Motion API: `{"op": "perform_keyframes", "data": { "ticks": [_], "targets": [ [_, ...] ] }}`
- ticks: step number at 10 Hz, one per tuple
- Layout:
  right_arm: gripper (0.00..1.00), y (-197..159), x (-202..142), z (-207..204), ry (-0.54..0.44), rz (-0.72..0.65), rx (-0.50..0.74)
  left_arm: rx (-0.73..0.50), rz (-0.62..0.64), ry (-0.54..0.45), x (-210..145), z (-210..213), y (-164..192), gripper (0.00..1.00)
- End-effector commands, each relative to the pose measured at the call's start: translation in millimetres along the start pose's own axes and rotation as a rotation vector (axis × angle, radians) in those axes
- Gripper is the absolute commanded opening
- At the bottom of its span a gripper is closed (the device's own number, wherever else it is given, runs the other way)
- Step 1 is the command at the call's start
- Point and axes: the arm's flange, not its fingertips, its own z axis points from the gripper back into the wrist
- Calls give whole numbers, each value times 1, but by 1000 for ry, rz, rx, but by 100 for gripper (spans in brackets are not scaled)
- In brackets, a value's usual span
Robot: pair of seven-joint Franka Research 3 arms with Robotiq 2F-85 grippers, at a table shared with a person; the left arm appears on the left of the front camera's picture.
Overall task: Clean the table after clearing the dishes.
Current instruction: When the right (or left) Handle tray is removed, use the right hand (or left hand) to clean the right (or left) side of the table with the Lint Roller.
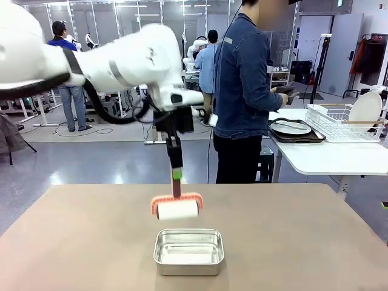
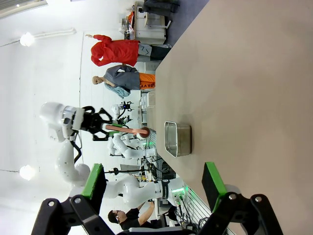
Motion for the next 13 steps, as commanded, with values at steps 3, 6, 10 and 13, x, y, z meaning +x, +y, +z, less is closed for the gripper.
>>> {"op": "perform_keyframes", "data": {
  "ticks": [3,6,10,13],
  "targets": [
    [100,2,-2,0,2,15,7,74,746,-287,-117,2,6,0],
    [100,2,-2,0,2,15,7,72,704,-471,-161,-25,3,0],
    [100,2,-2,0,2,15,7,28,804,-278,-156,2,33,0],
    [100,2,-2,0,2,15,7,-58,938,-475,-194,-34,51,23]
  ]
}}
